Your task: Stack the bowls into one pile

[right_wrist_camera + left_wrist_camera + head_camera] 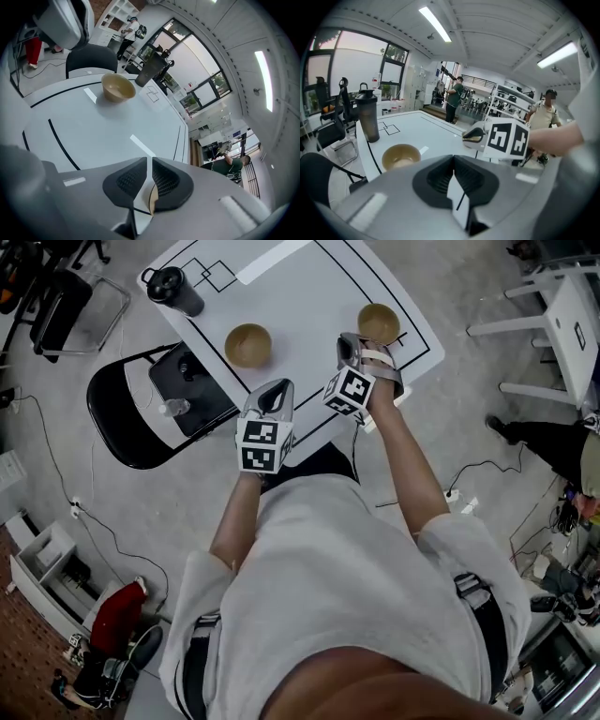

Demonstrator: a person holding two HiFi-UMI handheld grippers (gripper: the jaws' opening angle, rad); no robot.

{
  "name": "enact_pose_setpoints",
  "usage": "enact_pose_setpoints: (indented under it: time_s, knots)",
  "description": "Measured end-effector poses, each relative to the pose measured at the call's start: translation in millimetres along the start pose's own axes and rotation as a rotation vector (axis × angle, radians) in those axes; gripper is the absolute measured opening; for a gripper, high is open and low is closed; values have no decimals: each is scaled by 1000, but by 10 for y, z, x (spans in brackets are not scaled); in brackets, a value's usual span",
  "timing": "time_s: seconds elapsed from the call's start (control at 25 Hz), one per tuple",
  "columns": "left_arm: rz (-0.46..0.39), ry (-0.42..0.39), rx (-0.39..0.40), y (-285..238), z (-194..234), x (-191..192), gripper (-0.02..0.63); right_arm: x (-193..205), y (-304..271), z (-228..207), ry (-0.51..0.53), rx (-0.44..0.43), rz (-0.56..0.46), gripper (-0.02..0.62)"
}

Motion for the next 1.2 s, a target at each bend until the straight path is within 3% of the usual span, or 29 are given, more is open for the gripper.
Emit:
enact_pose_setpoints:
  time_s: [0.12, 0.48, 0.76, 0.96, 1.12, 1.2]
  knots:
    - [-5, 19, -35, 104, 134, 24, 3, -231, -31, 69, 38, -6, -43, 0]
    - [-16, 56, -133, 398, 443, 154, 3, -834, -62, 297, 112, -41, -157, 0]
    - [-27, 66, -180, 353, 773, 199, 3, -1022, -38, 436, 124, -60, -197, 0]
    - [34, -46, -199, 200, 941, 233, 3, -995, 18, 488, 95, -69, -194, 0]
    - [56, -92, -152, 88, 926, 221, 3, -1027, 98, 522, 103, -69, -222, 0]
    - [104, -182, -140, 43, 936, 263, 3, -1035, 133, 531, 63, -80, -231, 0]
Point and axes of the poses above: the fingertips, and each gripper's own axes: y backward along the fingers, z to its left, x out of its underside, the point moved 2 cm from there along y, backward along the fingers, and after that the axes turned 10 degrees about -z, right-handed, at the moved point
